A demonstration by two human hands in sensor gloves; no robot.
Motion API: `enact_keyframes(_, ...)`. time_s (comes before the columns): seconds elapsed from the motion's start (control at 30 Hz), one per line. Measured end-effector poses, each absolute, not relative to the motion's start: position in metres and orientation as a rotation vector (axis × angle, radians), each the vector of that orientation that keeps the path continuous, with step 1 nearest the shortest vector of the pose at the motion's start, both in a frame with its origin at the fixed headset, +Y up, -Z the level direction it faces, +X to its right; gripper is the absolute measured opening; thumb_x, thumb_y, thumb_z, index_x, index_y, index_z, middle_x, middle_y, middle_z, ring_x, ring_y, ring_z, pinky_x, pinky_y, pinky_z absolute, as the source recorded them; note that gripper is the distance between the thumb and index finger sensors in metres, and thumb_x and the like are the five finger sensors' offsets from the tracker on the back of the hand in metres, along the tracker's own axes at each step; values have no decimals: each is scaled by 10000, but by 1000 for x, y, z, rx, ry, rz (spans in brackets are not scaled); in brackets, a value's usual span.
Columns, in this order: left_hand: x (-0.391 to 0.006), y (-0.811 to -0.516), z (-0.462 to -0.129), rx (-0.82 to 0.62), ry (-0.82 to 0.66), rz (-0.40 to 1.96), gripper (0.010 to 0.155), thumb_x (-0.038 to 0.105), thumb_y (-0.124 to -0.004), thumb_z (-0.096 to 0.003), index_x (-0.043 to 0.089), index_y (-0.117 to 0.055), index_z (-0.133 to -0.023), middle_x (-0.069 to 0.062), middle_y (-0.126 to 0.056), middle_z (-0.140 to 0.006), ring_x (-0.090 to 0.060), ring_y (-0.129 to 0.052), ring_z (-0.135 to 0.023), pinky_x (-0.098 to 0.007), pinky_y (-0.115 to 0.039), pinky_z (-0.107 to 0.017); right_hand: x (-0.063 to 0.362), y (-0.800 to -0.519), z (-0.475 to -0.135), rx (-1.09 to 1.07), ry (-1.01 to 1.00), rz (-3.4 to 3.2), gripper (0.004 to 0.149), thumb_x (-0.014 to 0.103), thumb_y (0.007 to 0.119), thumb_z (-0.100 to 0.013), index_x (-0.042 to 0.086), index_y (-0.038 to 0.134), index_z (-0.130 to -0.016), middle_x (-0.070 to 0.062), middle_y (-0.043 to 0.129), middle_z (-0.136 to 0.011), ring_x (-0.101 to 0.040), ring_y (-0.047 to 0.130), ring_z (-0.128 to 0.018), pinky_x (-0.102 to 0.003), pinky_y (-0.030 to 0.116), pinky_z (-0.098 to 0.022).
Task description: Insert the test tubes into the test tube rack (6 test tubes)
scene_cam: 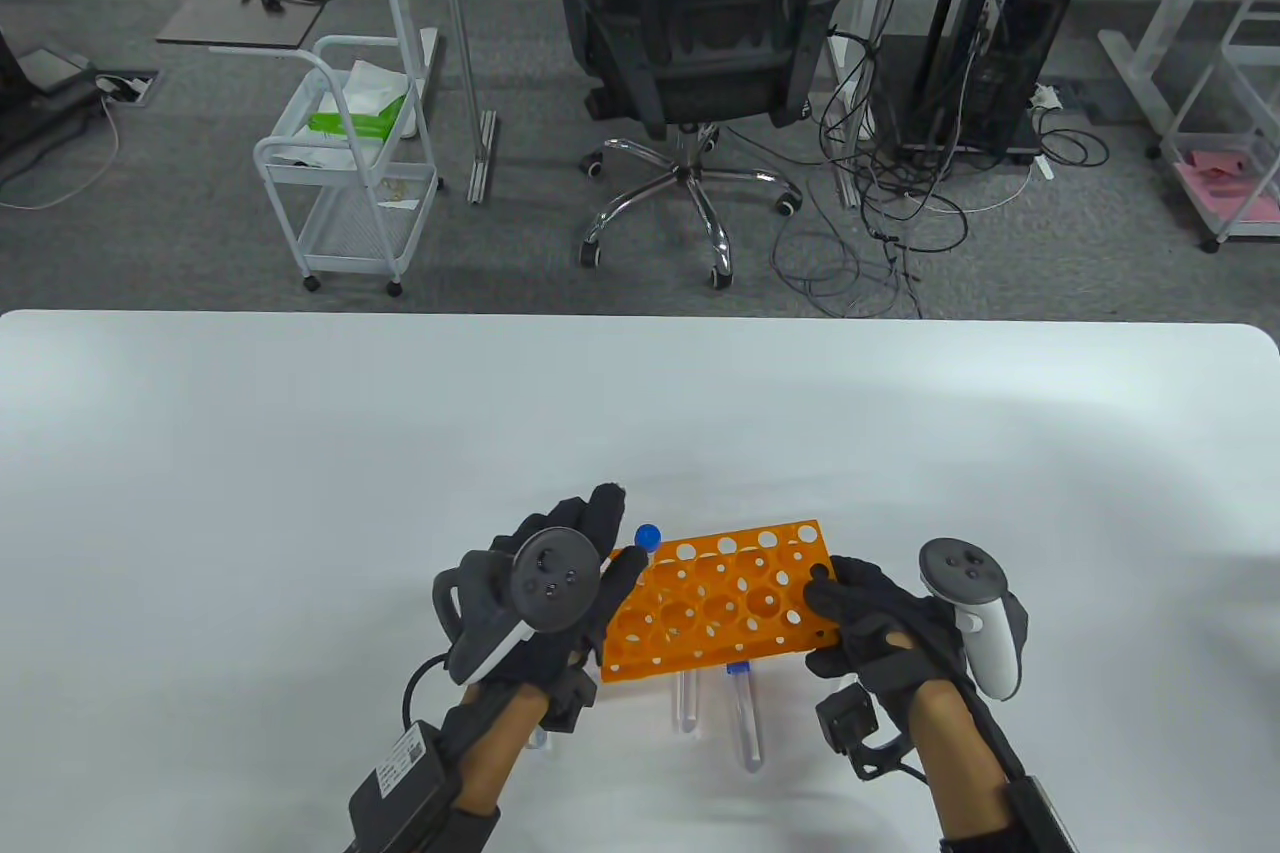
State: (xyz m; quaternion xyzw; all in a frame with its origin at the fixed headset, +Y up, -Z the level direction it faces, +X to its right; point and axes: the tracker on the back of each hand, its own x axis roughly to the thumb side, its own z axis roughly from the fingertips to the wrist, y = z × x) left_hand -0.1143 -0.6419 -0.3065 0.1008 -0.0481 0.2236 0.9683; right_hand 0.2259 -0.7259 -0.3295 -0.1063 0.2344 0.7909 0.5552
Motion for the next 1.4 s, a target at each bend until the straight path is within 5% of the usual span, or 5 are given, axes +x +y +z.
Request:
enact_keyframes(0.5,-180,-707,-327,-150,180,589,645,568,-711,-441,236,-696,-994,-150,-714,-1064,-378,-769,-927,-549,-700,-636,243,-729,-334,-311,507,1824,525,433,711,-485,165,548,-906,-158,477,-1082,-452,844,-801,-526,841,-498)
enact_keyframes(0.67,-170,-727,-333,-421,179,464,723,539,-762,-439,284,-494,-1061,-151,-580,-1104,-340,-757,-915,-548,-684,-639,247,-729,-334,-321,495,1811,524,430,712,-484,162,550,-905,-161,477,-1081,-454,843,-800,-528,840,-497)
enact_keyframes(0.87,-160,-735,-336,-441,175,398,696,505,-801,-431,310,-538,-1045,-143,-672,-1036,-296,-838,-786,-515,-730,-579,249,-728,-334,-328,489,1798,526,430,713,-484,161,548,-905,-160,478,-1081,-455,845,-799,-528,840,-496)
enact_keyframes(1.4,-155,-751,-340,-490,195,341,637,509,-770,-446,347,-577,-1031,-145,-719,-998,-284,-861,-746,-507,-742,-557,254,-728,-334,-339,486,1778,526,432,711,-485,163,548,-906,-161,477,-1081,-455,846,-797,-525,842,-495)
